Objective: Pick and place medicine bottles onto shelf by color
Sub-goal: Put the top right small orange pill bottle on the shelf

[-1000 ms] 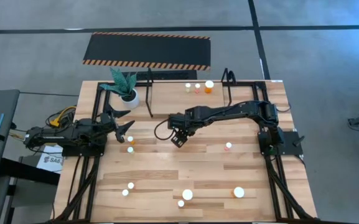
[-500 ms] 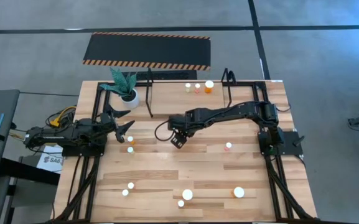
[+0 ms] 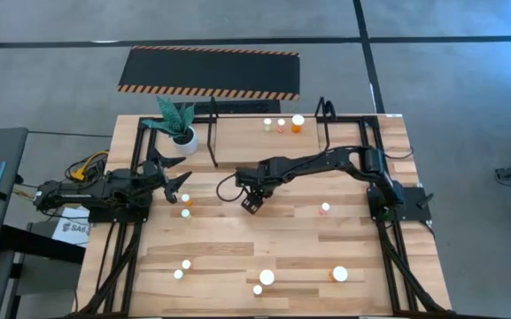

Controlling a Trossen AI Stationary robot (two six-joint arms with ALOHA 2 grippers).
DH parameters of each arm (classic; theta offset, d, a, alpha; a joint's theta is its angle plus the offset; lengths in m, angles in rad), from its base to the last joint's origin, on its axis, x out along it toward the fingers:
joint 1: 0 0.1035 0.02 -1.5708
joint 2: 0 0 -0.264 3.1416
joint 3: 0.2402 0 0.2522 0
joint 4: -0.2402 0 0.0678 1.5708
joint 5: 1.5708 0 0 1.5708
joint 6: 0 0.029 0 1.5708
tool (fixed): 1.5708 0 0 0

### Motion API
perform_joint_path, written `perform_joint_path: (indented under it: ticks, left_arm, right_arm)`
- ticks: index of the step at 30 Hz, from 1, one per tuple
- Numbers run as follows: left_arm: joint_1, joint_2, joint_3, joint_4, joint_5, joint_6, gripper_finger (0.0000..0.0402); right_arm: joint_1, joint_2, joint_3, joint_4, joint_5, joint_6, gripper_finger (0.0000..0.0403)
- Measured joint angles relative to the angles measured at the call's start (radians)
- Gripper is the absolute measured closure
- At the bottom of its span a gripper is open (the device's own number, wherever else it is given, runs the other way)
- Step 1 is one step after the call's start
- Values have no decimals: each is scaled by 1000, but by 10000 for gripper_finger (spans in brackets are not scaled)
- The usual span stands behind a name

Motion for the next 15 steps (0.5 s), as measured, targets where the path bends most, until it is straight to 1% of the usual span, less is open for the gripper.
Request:
perform_joint_path:
  ticks: [5, 15]
  left_arm:
    - [0, 0, 0, 0, -1, 0, 152]
    - [0, 0, 0, 0, 0, 0, 152]
  right_arm:
    - [-15, 9, -4, -6, -43, -4, 154]
    - [-10, 8, -3, -20, -54, -4, 156]
